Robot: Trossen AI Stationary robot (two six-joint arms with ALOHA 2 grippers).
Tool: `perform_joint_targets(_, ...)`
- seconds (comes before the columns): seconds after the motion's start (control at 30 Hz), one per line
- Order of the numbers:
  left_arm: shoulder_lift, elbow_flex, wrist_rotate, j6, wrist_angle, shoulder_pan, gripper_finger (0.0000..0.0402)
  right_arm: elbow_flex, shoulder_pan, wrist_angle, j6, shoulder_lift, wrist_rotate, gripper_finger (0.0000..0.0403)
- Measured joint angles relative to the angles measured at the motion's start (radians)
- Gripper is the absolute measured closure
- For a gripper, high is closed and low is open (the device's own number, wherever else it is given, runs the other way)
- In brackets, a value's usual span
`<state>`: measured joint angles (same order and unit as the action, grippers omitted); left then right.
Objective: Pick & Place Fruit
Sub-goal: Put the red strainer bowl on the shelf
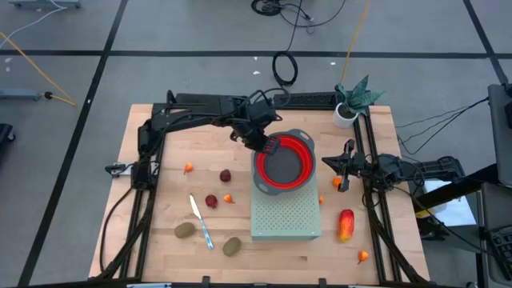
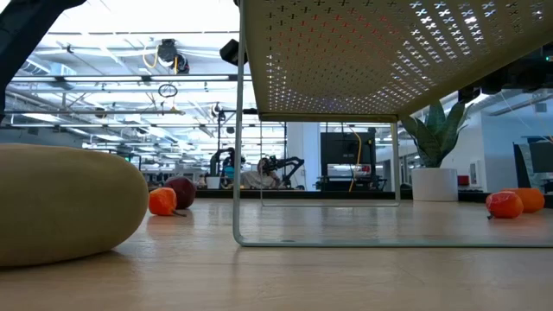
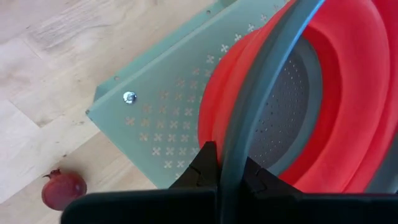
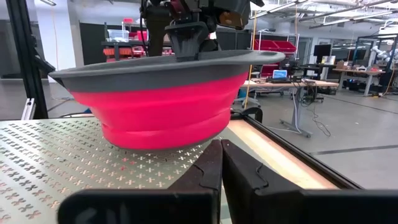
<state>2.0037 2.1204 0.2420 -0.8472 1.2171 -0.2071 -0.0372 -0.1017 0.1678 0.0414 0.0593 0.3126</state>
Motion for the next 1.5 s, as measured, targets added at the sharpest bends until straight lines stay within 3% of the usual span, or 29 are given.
perform_joint_targets(1.2,0.038,-0.001,0.045,0.059,-0.029,-0.024,0.0396,0.000,0.000,-0.001,-0.002,0.000,0.000,0.0403)
perform_joint_targets(1.5,0.031,-0.001,0.041,0.070,-0.061,-0.024,0.0340,0.000,0.000,-0.001,-0.001,0.000,0.000,0.0403)
